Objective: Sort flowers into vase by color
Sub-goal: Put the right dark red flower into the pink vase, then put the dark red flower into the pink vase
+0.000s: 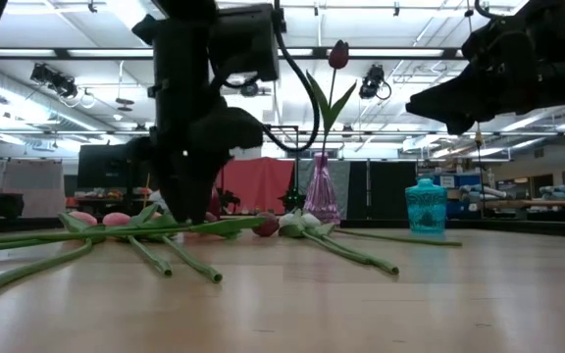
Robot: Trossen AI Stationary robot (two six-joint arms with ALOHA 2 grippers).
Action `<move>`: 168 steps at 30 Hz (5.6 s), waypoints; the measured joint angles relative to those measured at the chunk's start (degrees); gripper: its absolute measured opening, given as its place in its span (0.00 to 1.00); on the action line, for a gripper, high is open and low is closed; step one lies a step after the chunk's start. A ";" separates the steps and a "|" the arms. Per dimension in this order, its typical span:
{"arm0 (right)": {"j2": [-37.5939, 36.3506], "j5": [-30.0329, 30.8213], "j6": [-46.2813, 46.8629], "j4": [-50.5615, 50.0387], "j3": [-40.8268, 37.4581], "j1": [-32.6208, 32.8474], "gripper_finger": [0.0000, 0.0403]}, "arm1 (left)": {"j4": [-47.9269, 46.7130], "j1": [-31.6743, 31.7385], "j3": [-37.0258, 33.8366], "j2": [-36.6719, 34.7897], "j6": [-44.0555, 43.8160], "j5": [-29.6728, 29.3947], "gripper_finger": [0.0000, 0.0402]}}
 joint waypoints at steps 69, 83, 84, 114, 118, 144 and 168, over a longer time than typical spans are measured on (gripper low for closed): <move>-7.08 0.42 0.92 -7.70 0.02 0.11 0.33 | 37.92 22.65 -5.41 -19.88 32.21 -14.61 0.00; -7.06 0.44 0.92 -8.00 0.02 0.11 0.33 | 83.13 29.02 -5.44 -11.83 40.91 -2.94 0.00; -7.08 0.44 0.92 -7.90 0.02 0.11 0.33 | 84.38 29.25 -5.44 -11.12 40.91 -2.94 0.00; -7.08 0.44 0.90 -8.01 0.02 0.11 0.33 | 96.28 27.89 -5.44 -0.14 46.28 -1.10 0.02; -7.07 0.44 0.87 -8.37 0.02 0.11 0.33 | 91.59 26.59 -5.44 -0.14 49.82 -0.64 0.06; -8.20 0.42 1.33 -11.34 0.02 0.10 0.33 | 27.74 17.10 -5.41 -14.91 33.15 -7.97 0.40; -8.26 0.21 0.90 -6.98 0.00 0.06 0.33 | 2.00 8.18 -5.44 -3.99 3.30 -8.20 0.41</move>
